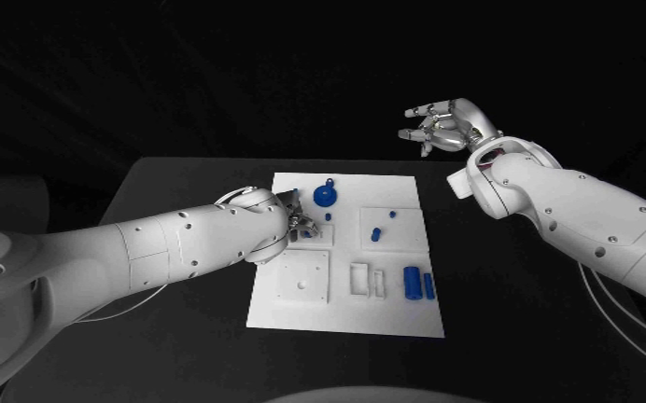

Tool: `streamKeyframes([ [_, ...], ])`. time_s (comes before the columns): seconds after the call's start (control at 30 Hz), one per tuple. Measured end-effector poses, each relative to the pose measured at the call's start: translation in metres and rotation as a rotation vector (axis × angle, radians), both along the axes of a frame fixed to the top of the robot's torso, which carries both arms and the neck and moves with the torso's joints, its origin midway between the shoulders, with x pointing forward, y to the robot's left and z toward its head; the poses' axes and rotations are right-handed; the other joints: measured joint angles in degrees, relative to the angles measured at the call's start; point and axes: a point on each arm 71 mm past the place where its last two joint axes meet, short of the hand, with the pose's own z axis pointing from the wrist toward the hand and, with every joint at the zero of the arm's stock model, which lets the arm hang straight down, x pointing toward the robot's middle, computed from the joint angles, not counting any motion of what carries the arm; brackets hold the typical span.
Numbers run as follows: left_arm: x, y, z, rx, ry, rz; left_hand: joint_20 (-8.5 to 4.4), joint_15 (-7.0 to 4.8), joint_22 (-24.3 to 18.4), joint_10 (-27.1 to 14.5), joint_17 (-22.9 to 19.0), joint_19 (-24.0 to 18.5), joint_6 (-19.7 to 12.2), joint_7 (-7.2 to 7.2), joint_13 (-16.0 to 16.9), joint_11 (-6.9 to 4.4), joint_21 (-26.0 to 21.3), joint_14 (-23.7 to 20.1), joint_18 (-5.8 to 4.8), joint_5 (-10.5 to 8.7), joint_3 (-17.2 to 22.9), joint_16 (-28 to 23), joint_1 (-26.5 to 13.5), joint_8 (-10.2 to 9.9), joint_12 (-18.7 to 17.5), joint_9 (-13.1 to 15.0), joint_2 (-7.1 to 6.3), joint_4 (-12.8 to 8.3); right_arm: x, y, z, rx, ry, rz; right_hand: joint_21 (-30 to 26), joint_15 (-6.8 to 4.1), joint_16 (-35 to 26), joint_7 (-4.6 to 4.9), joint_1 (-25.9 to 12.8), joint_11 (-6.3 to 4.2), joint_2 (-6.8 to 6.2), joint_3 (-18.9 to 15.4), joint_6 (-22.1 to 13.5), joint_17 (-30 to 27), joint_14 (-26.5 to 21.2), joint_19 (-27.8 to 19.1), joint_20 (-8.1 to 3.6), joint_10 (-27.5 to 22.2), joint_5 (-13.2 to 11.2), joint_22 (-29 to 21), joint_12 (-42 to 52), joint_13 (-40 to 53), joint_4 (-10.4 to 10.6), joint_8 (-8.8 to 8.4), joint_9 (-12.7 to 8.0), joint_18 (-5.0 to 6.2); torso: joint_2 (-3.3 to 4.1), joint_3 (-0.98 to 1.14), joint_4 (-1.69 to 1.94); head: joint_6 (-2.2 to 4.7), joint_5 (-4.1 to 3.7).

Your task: Assemble the parts on the task board

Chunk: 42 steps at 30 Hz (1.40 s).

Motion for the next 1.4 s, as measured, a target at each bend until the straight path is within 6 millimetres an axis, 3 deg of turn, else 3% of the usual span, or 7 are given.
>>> streamKeyframes([
  [0.5,0.0012,-0.0022,-0.0002,0.009,0.001,-0.008,0.2,-0.01,0.0,0.0,-0.1,0.2,0.3,-0.01,0.0,0.01,0.0,-0.1,0.89,-5.96,-2.6,0.0,1.8,-0.1,0.0,0.2,-0.15,3.4,0.0002,0.0005,-0.0003,0.001,0.001,0.001,0.0,0.0,0.0,0.0,0.0,0.0,0.0,0.0,0.0,0.0,0.0,0.0,0.0,0.0,0.2,0.0,0.0,0.0,0.0,0.0,0.0,0.0,0.0,-0.01,0.0,-0.01,-0.07],
  [0.73,0.0017,-0.0023,-0.0003,0.011,0.005,-0.012,0.2,0.0,0.0,0.0,-0.3,0.2,0.4,-0.01,-0.1,0.03,0.0,-0.2,0.89,-7.12,-3.9,0.0,3.2,-0.2,0.0,1.0,-1.58,5.5,0.0003,0.0003,-0.0005,0.001,0.002,0.001,0.0,0.0,0.0,0.0,-0.2,0.0,0.23,0.0,0.0,0.0,0.0,0.0,0.0,0.0,0.2,0.0,0.0,0.0,0.0,0.0,0.0,0.0,0.0,-0.02,0.01,-0.02,-0.08],
  [0.97,0.0022,-0.0013,-0.0006,0.012,0.007,-0.011,0.2,0.0,0.0,0.0,-0.4,0.2,0.9,-0.54,-0.1,0.04,0.0,-0.2,0.9,-11.96,-5.6,0.0,3.5,-0.3,0.0,1.1,-3.25,8.4,0.0005,0.0003,-0.0007,0.001,0.002,0.001,0.0,0.0,0.0,0.0,-0.2,0.0,0.23,0.0,0.0,0.0,0.0,0.0,0.0,0.0,0.2,0.0,0.0,0.0,0.0,0.0,0.0,-0.01,0.0,-0.02,0.03,-0.03,-0.12],
  [1.03,0.0024,-0.0003,-0.0011,0.014,0.007,-0.009,0.2,0.0,0.0,0.0,-0.4,0.2,2.5,-2.01,-0.2,0.05,0.0,-0.2,0.89,-12.8,-5.8,0.0,4.2,-0.8,0.0,0.8,-3.97,9.9,0.0006,0.0002,-0.0008,0.001,0.002,0.0,0.0,0.0,0.0,0.0,-0.2,0.0,0.23,0.0,0.0,0.0,0.0,0.0,0.0,0.0,0.2,0.0,0.0,0.0,0.0,0.0,0.0,0.0,0.0,-0.02,0.03,-0.03,-0.13],
  [1.07,0.0023,0.0007,-0.0022,0.017,0.01,-0.008,0.2,-0.05,0.0,0.0,-0.4,0.2,8.2,-5.06,-0.2,0.02,0.0,-0.3,0.89,-12.95,-5.9,0.0,4.1,-1.2,0.0,-0.6,-4.37,10.5,0.0006,0.0001,-0.0009,0.001,0.002,0.0,0.0,0.0,0.0,0.0,-0.2,0.0,0.23,0.0,0.0,0.0,0.0,0.0,0.0,0.0,0.2,0.0,0.0,0.0,0.0,0.0,0.0,0.0,0.01,-0.03,0.03,-0.03,-0.13],
  [1.13,0.0008,0.0006,-0.0047,0.018,0.017,-0.01,0.2,-0.45,0.0,-1.6,-0.4,0.2,10.9,-7.37,-0.2,-1.54,0.0,-0.6,0.89,-13.15,-5.9,0.0,4.0,-0.5,0.0,-0.2,-4.79,11.1,0.0007,0.0,-0.001,0.001,0.002,0.0,0.0,0.0,0.0,0.0,-0.2,0.0,0.22,0.0,0.0,0.0,0.0,0.0,0.0,0.0,0.2,0.0,0.0,0.0,0.0,0.0,0.0,0.0,0.01,-0.03,0.02,-0.03,-0.13],
  [1.4,-0.0001,0.003,-0.0071,0.023,0.029,-0.01,0.2,-0.47,0.0,-2.2,-0.4,0.2,12.0,-9.06,-0.2,-2.05,-0.2,-0.6,0.89,-21.92,-5.5,0.0,6.2,-0.2,0.0,0.4,-7.62,16.7,0.001,0.0,-0.0015,0.001,0.003,-0.001,0.0,0.0,0.0,0.0,-0.2,0.0,0.22,0.0,0.0,0.0,0.0,0.0,0.0,0.0,0.2,0.0,0.0,0.0,0.0,0.0,0.0,0.0,0.01,-0.03,0.02,-0.03,-0.1],
])
